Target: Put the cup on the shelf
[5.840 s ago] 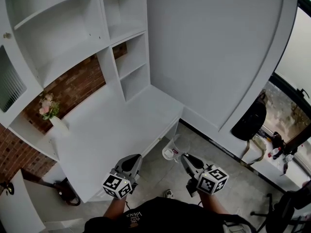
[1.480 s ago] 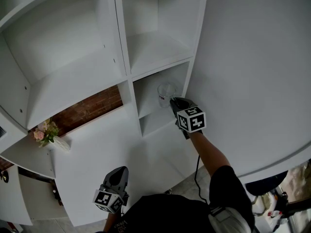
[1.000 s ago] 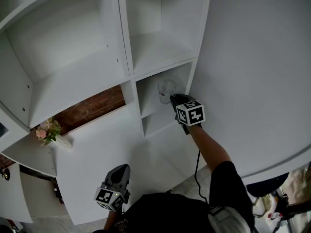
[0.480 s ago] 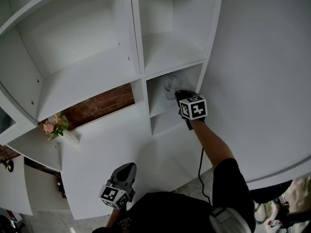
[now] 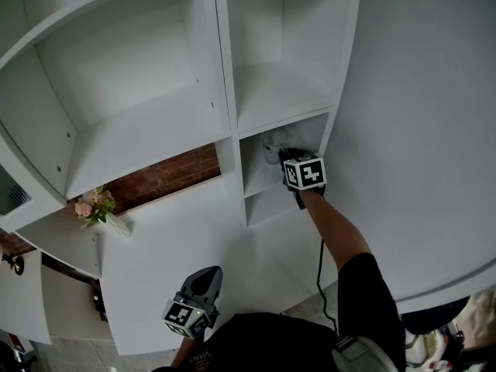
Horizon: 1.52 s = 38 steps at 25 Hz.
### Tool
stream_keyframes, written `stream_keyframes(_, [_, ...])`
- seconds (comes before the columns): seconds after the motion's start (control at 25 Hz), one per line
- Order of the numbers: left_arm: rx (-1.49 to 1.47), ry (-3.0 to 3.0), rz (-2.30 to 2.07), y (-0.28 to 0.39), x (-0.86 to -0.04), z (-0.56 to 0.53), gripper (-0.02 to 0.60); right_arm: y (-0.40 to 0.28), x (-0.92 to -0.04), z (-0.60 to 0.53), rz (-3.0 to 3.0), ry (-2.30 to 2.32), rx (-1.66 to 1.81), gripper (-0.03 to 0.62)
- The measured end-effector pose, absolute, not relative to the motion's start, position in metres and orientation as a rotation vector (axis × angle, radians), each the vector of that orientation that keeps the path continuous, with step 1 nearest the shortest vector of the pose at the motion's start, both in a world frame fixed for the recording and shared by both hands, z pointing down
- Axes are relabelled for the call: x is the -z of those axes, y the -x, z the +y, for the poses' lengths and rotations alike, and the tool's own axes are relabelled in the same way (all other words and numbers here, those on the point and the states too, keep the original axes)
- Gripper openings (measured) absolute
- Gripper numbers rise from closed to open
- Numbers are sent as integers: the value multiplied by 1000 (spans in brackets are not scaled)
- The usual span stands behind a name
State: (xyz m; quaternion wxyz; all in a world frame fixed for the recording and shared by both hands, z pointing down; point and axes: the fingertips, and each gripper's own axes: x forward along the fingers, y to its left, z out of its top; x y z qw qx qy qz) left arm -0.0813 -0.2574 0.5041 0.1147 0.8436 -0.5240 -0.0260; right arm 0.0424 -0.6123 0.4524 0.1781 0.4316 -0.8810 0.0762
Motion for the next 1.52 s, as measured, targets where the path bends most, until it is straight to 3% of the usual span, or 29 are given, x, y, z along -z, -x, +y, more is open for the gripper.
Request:
stream_keyframes(0.52, [107, -2479, -1570, 89, -498, -259, 8, -32, -453, -627, -2482, -1236, -243, 44])
stream_keyframes(0.76, [117, -2493, -1568, 89, -495, -255, 8, -34, -432, -616, -2565, -1281, -225, 90])
stream_keyframes(1.08, [105, -2536, -1501, 80, -498, -249, 8, -52, -416, -584, -2615, -1354, -213, 95])
stream_keyframes(1.52, [106, -2623, -1369, 70, -491, -245, 8, -80, -408, -495, -2691, -1433, -187, 19])
